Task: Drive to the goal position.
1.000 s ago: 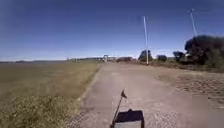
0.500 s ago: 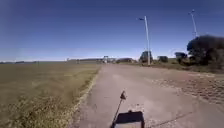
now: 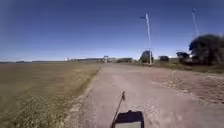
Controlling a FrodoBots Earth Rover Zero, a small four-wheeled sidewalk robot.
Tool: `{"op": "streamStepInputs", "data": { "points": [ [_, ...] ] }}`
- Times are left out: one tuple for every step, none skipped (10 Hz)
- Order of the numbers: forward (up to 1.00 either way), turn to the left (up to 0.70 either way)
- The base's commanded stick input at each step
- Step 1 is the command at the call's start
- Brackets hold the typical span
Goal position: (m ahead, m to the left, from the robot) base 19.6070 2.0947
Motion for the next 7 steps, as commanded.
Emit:
{"op": "streamStepInputs", "data": {
  "points": [
    [1.0, 0.0],
    [1.0, 0.0],
    [1.0, 0.0],
    [1.0, 0.0],
    [1.0, 0.0],
    [1.0, 0.0],
    [1.0, 0.0]
  ]
}}
